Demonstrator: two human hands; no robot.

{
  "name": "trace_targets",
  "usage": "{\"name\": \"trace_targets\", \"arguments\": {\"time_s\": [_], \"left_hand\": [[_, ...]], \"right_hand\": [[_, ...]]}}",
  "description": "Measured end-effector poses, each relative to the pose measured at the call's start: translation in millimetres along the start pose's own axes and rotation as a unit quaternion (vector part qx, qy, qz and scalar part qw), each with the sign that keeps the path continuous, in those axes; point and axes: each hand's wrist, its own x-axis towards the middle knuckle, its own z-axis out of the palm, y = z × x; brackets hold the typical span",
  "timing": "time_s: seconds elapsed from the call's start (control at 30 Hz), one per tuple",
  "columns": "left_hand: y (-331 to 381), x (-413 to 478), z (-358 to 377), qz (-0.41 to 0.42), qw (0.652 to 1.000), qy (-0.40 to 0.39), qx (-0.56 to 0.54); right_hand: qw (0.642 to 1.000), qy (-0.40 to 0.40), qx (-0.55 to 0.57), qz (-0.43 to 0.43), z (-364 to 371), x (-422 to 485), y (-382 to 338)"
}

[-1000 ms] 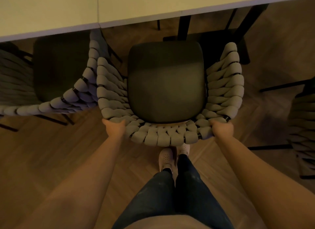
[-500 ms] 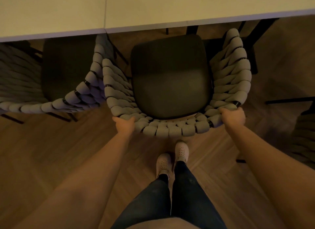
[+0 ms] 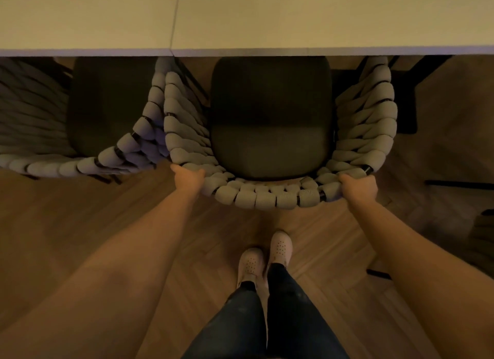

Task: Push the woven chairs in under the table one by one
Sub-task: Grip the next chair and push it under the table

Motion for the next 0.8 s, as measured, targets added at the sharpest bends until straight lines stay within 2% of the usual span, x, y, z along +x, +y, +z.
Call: {"name": "trace_targets", "arguments": {"time_s": [0.4, 0.63, 0.8], "left_hand": [[56, 51, 5, 0.027, 0.999, 0.007, 0.026], [56, 50, 8, 0.015, 1.0, -0.001, 0.024], [47, 30, 19, 0.015, 1.0, 0.022, 0.007]], "right_hand": [[1.0, -0.011, 0.003, 0.01, 23, 27, -33], [1.0, -0.015, -0.008, -0.002, 22, 29, -30], [1.0, -0.03, -0.006, 0.007, 9, 37, -19]]}}
